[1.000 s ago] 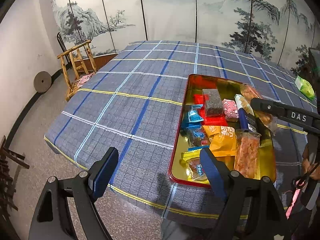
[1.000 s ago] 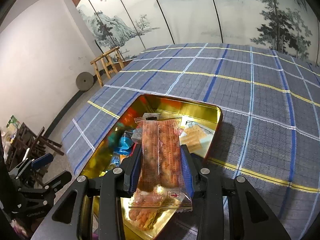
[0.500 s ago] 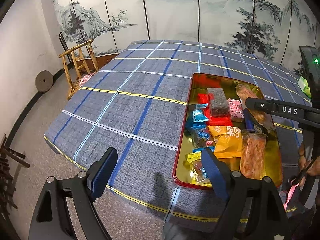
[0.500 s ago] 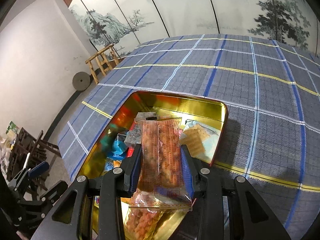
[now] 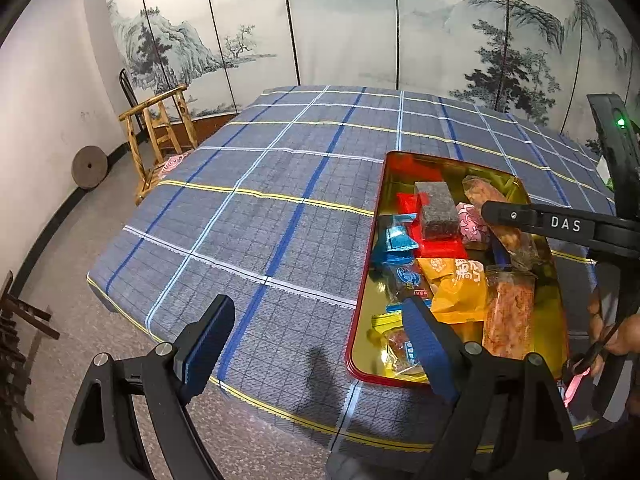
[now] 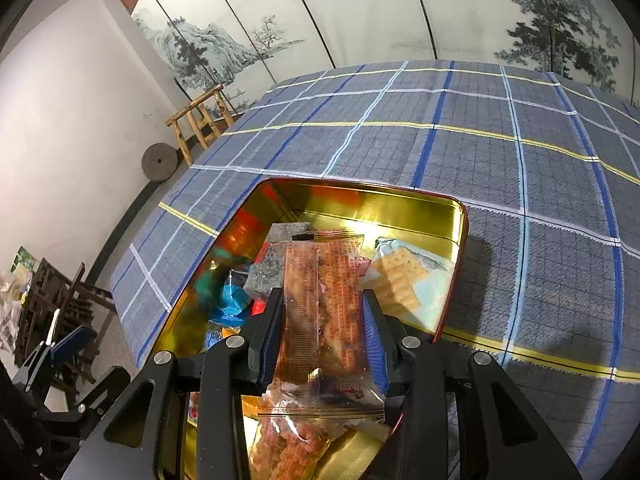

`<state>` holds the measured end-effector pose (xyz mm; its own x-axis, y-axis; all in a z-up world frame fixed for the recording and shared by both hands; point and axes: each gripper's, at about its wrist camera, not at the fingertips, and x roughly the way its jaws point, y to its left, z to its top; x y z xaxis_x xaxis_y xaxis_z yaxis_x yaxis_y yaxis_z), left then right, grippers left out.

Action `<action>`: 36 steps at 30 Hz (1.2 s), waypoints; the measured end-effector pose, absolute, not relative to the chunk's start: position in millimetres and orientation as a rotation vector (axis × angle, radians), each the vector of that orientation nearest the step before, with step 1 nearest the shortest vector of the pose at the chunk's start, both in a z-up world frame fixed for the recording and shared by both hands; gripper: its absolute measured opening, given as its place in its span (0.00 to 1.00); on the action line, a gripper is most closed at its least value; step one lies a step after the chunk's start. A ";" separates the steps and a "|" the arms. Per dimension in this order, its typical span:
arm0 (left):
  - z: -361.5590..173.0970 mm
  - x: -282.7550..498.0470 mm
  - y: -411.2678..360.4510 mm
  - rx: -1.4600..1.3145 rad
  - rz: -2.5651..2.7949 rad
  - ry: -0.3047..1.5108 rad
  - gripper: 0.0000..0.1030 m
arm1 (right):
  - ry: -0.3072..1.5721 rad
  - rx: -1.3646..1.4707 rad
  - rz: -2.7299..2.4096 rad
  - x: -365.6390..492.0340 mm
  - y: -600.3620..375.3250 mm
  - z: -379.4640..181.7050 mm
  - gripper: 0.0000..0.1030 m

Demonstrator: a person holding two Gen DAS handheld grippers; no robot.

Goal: Organize snacks

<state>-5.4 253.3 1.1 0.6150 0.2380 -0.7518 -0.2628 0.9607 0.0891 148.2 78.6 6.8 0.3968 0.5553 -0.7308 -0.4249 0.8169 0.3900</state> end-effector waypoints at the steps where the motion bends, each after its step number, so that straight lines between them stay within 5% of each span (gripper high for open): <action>1: 0.6 -4.8 253.5 -0.033 0.289 0.863 0.81 | 0.978 0.148 0.623 147.9 78.9 7.2 0.38; 16: 14.8 -20.0 255.2 -0.072 0.308 0.770 0.82 | 0.769 0.032 0.659 100.2 91.3 51.0 0.54; 23: 57.6 -50.5 244.5 -0.065 0.338 0.588 0.92 | 0.499 -0.091 0.631 25.0 80.1 94.9 0.74; 27: 89.4 -74.8 231.2 -0.026 0.375 0.443 1.00 | 0.441 -0.100 0.627 0.1 69.1 110.0 0.76; 36: 150.3 -110.6 202.5 -0.001 0.281 0.280 1.00 | 0.296 -0.060 0.576 -47.6 34.4 147.6 0.84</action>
